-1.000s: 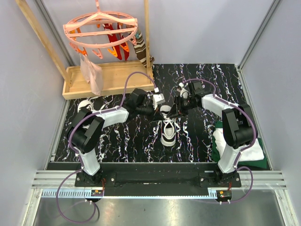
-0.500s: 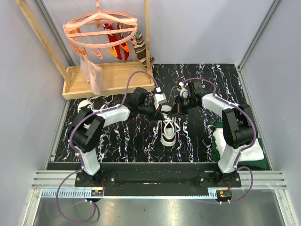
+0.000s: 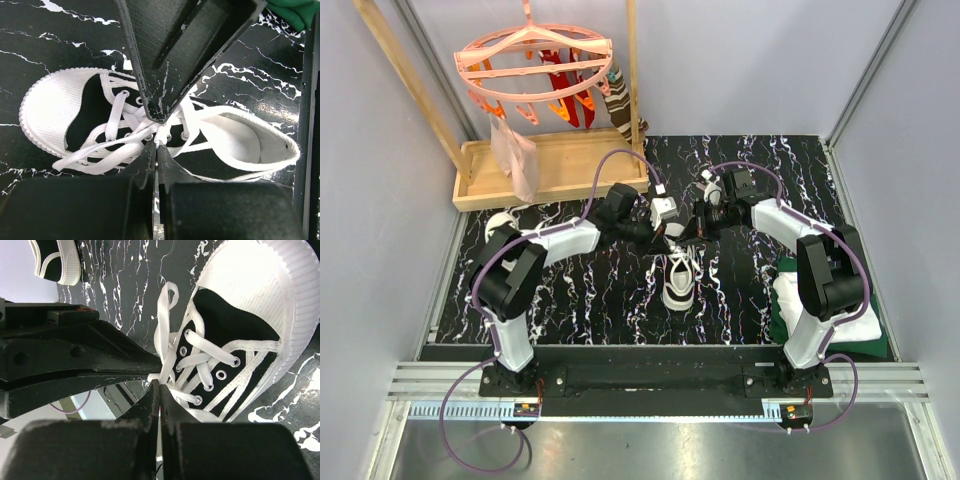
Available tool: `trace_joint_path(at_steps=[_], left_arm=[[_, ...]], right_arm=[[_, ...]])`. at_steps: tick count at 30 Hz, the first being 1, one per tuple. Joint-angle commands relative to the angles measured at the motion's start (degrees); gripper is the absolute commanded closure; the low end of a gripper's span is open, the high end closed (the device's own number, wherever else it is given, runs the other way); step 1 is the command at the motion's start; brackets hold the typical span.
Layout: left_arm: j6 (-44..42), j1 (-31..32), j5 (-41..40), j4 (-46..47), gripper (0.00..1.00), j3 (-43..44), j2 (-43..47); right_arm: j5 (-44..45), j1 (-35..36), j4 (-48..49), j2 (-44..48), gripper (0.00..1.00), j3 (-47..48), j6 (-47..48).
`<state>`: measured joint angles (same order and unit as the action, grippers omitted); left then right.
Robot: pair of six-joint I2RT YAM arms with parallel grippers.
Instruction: Tie the shoes
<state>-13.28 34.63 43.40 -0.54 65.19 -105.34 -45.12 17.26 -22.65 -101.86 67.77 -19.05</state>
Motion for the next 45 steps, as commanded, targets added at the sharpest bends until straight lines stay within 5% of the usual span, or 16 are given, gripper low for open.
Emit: trace_joint_path(at_steps=[1, 27, 39, 45], left_arm=[[-0.4, 0.4, -1.0, -1.5, 1.0, 2.8, -1.1], [-0.3, 0.9, 1.9, -6.6, 1.0, 8.3, -2.8], [-2.5, 1.1, 3.4, -6.1, 1.0, 6.9, -1.7], [-1.3, 1.1, 3.4, -5.2, 1.0, 7.3, -2.5]], right_arm=[[-2.3, 0.3, 2.6, 2.8, 0.99, -0.2, 0.6], [-3.4, 1.7, 3.8, 2.0, 0.93, 0.2, 0.2], [-1.9, 1.6, 4.9, 2.6, 0.78, 0.5, -2.3], [-3.0, 1.6, 5.6, 3.0, 0.82, 0.3, -2.5]])
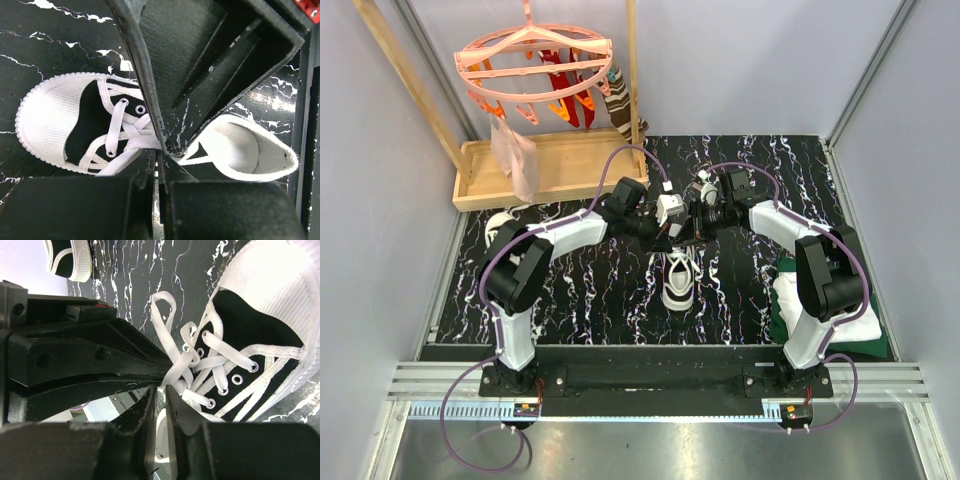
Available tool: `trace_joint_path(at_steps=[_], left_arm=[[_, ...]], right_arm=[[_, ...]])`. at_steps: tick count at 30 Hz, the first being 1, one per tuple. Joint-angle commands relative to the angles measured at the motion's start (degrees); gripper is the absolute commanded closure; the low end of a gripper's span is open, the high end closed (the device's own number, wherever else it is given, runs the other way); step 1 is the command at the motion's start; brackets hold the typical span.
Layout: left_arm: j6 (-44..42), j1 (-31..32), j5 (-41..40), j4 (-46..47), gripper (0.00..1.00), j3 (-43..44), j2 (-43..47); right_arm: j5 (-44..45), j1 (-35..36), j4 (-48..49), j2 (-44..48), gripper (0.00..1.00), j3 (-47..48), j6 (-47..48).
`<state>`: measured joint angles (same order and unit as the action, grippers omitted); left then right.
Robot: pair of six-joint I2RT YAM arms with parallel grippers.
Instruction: Tie the shoes
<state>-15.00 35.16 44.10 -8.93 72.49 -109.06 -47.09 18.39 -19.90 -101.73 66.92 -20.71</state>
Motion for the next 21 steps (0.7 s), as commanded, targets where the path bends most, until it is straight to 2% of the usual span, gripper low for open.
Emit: trace_joint_path(at_steps=[1, 6, 10, 14, 21], left_arm=[[0.8, 0.6, 3.3, 4.0, 1.0, -0.6, 1.3], [3.4, 0.6, 6.2, 10.9, 1.0, -3.2, 3.1], [4.8, 0.4, 6.4, 12.3, 1.0, -4.1, 3.1], [5.5, -0.1, 6.4, 13.1, 1.0, -4.5, 3.2], [5.8, -0.8, 6.3, 13.4, 1.0, -5.1, 3.5]], right_arm=[[-1.1, 0.5, 2.8, 2.9, 0.83, 1.1, -0.8], [0.2, 0.6, 2.8, 3.3, 0.84, 0.1, -0.5], [1.4, -0.5, 2.8, 5.0, 0.76, 0.1, -0.6], [1.7, -2.5, 2.1, 7.4, 0.61, 0.1, -0.8], [4.0, -2.8, 0.9, 7.8, 0.64, -1.7, 0.1]])
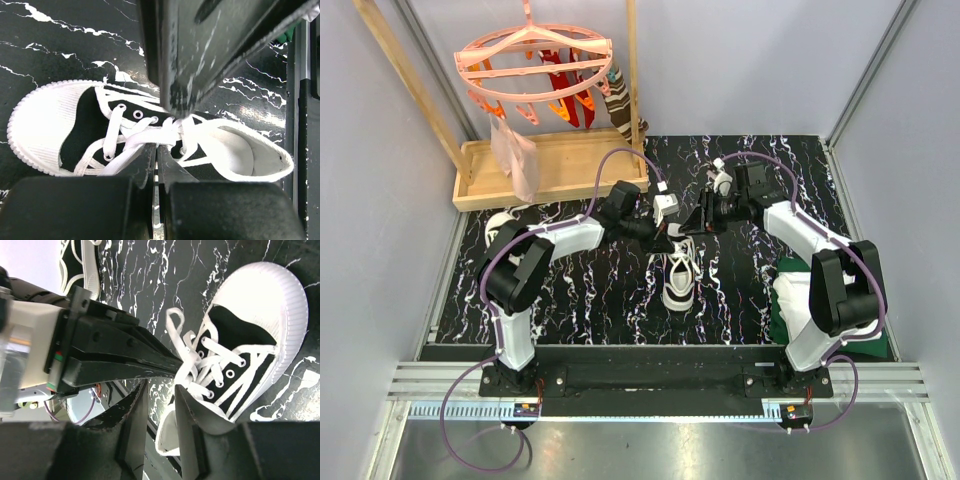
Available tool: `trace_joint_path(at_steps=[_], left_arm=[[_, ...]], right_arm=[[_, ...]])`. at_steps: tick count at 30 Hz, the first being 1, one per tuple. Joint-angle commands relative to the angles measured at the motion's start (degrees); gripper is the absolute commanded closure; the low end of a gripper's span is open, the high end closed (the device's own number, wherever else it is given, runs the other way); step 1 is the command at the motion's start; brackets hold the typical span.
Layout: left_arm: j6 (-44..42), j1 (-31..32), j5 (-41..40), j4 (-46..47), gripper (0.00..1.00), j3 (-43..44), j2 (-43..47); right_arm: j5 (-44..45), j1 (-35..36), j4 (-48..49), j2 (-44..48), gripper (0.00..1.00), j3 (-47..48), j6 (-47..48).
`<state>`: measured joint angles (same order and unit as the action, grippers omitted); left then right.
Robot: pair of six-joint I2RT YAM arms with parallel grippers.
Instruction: Tie the shoes
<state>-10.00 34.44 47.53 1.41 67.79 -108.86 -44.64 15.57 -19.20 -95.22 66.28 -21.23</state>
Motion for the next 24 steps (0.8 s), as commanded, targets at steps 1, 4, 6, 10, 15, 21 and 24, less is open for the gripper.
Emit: trace_joint_path(at_steps=[1, 4, 6, 10, 15, 21, 24], left_arm=[[0.9, -0.1, 2.8, 3.2, 1.0, -0.5, 3.3], [1.2, -0.2, 2.7, 3.4, 1.0, -0.5, 3.4], [1.4, -0.1, 2.8, 3.6, 1.0, -0.5, 3.5], [1.3, -0.2, 2.9, 3.6, 1.0, -0.5, 3.4], [1.3, -0.2, 3.0, 3.6, 1.0, -0.2, 3.1], [1.3, -0.2, 2.9, 3.3, 1.0, -0.2, 3.1], [1.2, -0.2, 3.0, 3.3, 1.0, -0.2, 3.0]], right_arm=[[1.6, 0.0, 0.1, 0.9, 0.65, -1.2, 0.6], [0.8, 0.0, -0.3, 0.0, 0.68, -1.3, 0.7], [0.5, 0.0, -0.4, -0.4, 0.7, -1.7, 0.7], [0.2, 0.3, -0.4, -1.5, 0.71, -2.0, 0.6], [1.1, 0.6, -0.4, -2.5, 0.73, -2.1, 0.6], [2.6, 0.9, -0.3, -3.5, 0.85, -2.2, 0.8], [2.1, 1.5, -0.4, -4.0, 0.84, -1.9, 0.7]])
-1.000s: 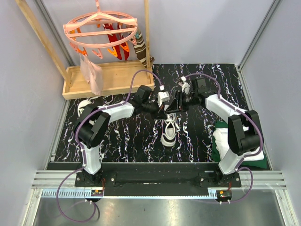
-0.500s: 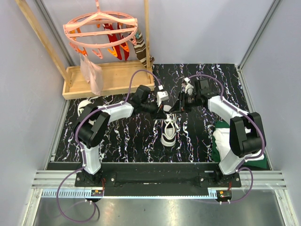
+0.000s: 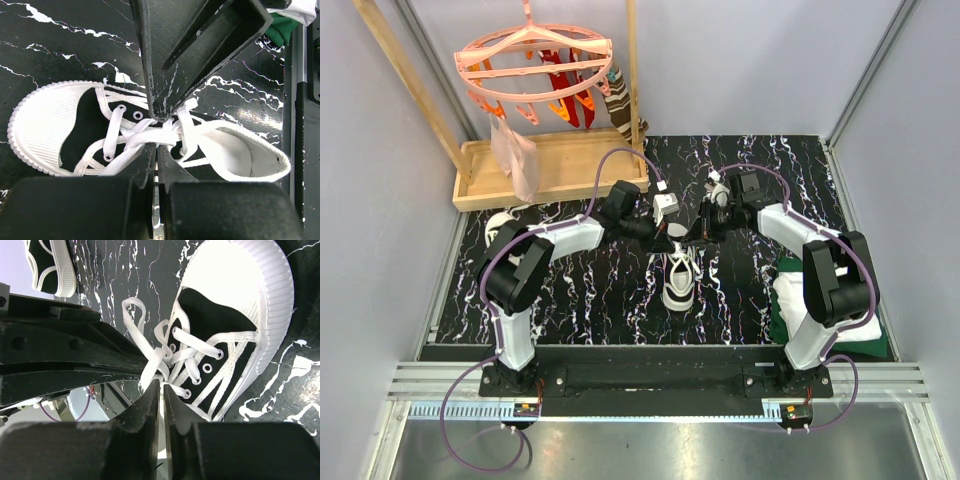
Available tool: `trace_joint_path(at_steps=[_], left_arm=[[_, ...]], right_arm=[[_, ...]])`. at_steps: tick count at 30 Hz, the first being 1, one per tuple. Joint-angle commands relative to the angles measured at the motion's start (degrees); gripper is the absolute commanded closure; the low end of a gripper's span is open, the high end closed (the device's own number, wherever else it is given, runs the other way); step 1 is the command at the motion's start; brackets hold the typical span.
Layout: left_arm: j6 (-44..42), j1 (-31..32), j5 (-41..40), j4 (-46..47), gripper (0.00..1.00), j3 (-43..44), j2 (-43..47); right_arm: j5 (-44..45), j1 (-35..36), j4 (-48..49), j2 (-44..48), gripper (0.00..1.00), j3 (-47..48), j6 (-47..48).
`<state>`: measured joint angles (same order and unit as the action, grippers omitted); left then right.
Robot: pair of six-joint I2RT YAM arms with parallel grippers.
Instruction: Tie the shoes
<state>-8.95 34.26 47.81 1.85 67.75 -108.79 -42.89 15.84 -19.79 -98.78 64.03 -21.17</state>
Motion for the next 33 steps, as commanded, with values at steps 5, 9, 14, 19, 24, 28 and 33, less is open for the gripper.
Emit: trace_joint_path(at_steps=[5, 9, 14, 19, 24, 28, 33], left_arm=[[0.2, 0.0, 2.7, 2.8, 1.0, 0.1, 2.8], [0.0, 0.0, 2.7, 2.6, 1.0, 0.3, 2.8], [-0.1, 0.0, 2.9, 2.5, 1.0, 0.2, 2.7], [-0.3, 0.0, 3.0, 2.4, 1.0, -0.1, 2.8], [-0.4, 0.0, 3.0, 2.1, 1.0, 0.1, 2.8], [-0.5, 0.1, 3.1, 1.8, 1.0, 0.4, 2.5], [-1.2, 0.2, 3.3, 0.8, 1.0, 1.0, 2.4]], right_arm=[[-0.7, 2.4, 0.2, -1.1, 0.82, 1.1, 0.3], [-1.1, 2.9, 0.2, -1.4, 0.79, 1.4, -0.1], [-1.1, 2.9, 0.2, -0.9, 0.74, 1.5, -0.3], [-1.2, 2.9, 0.3, -0.3, 0.68, 2.1, -1.1], [-2.0, 2.9, 0.5, -0.4, 0.68, 2.1, -1.4], [-2.0, 2.6, 0.5, -0.3, 0.68, 2.2, -1.9], [-2.4, 2.0, 0.9, -0.6, 0.67, 2.1, -2.5]])
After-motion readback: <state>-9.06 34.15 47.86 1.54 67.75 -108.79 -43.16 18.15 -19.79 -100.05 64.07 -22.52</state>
